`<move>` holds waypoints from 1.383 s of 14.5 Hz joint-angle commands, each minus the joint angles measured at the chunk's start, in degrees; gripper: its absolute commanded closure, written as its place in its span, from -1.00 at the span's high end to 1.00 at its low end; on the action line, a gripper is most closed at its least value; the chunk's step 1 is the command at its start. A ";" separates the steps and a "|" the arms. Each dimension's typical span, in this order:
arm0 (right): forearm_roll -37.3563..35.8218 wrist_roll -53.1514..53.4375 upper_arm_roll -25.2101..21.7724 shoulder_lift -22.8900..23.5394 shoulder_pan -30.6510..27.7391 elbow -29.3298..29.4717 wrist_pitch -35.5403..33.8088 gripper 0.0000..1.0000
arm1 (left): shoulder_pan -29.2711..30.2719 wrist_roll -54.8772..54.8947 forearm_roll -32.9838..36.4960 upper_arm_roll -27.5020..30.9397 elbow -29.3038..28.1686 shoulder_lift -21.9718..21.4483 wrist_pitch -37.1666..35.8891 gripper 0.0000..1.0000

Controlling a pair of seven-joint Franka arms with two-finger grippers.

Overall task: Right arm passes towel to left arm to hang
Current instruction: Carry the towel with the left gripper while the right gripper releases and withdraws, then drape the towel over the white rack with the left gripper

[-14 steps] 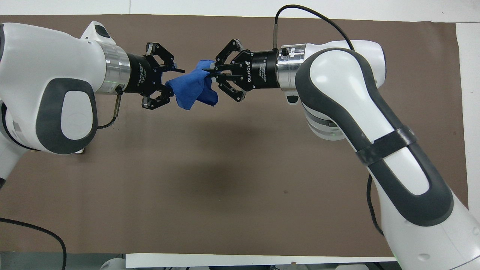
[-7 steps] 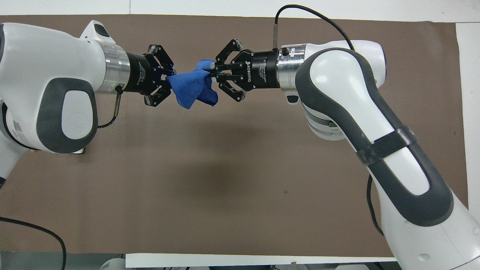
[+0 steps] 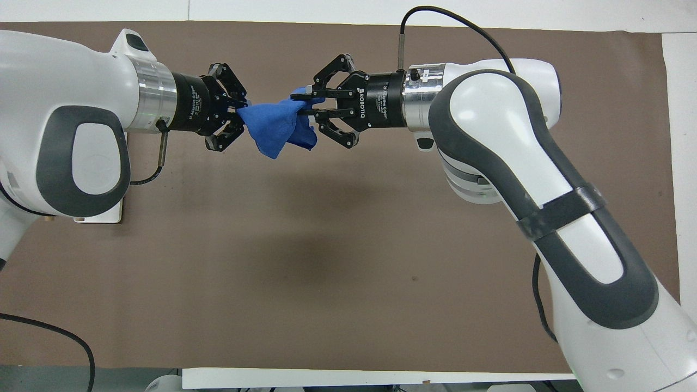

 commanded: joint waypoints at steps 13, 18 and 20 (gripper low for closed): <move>-71.12 -31.91 -0.54 -7.54 -15.58 1.37 -20.55 1.00 | 1.56 -2.77 -4.45 6.31 -1.04 -1.71 -6.64 -1.00; -78.01 -39.41 -0.63 -14.48 -23.23 4.34 -33.73 1.00 | 1.56 -7.20 1.26 16.40 -0.69 -2.50 -17.09 -1.00; -78.71 -40.56 -1.42 -16.60 -24.29 8.47 -41.90 1.00 | 1.64 -6.68 1.70 23.51 -0.16 -2.51 -21.13 -1.00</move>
